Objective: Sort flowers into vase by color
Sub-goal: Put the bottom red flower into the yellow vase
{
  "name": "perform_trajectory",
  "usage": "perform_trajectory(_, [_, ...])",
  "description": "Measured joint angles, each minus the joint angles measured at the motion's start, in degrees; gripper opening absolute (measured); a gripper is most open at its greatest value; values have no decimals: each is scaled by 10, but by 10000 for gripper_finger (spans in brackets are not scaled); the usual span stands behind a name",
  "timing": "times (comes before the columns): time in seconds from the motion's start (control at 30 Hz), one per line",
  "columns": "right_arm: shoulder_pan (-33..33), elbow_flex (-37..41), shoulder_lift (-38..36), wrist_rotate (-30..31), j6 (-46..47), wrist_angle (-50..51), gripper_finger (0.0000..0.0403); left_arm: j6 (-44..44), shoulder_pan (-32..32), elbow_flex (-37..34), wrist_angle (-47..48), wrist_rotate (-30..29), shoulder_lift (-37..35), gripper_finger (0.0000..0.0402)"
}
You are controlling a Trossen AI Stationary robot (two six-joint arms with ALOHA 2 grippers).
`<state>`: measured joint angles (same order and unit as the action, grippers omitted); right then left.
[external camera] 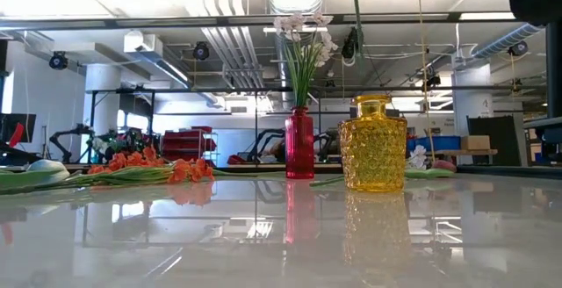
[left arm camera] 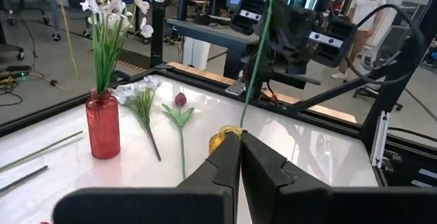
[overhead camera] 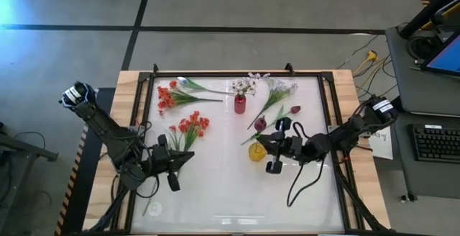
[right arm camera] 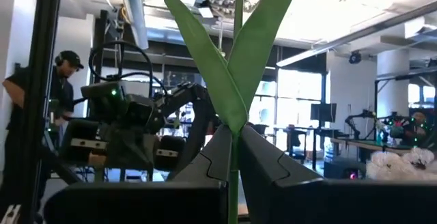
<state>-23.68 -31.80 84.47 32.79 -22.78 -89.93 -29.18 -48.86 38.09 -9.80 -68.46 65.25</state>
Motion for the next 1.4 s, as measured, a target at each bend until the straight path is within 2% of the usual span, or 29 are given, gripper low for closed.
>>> perform_trajectory(0.27, [-17,49,-40,16,42,-2,12,40,1,0,6,-1,-4,0])
perform_trajectory(0.47, [-5,42,-37,17,53,0,12,70,16,0,5,-2,-12,0])
perform_trajectory(1.03, [16,40,-32,18,52,1,12,77,28,0,4,0,-14,0])
perform_trajectory(1.1, [16,40,-25,18,52,-1,12,77,29,0,9,11,-14,0])
perform_trajectory(1.27, [21,40,-8,16,53,-1,12,104,40,0,10,82,-14,0])
perform_trajectory(1.4, [21,40,1,16,47,1,12,136,51,0,10,90,-14,0])
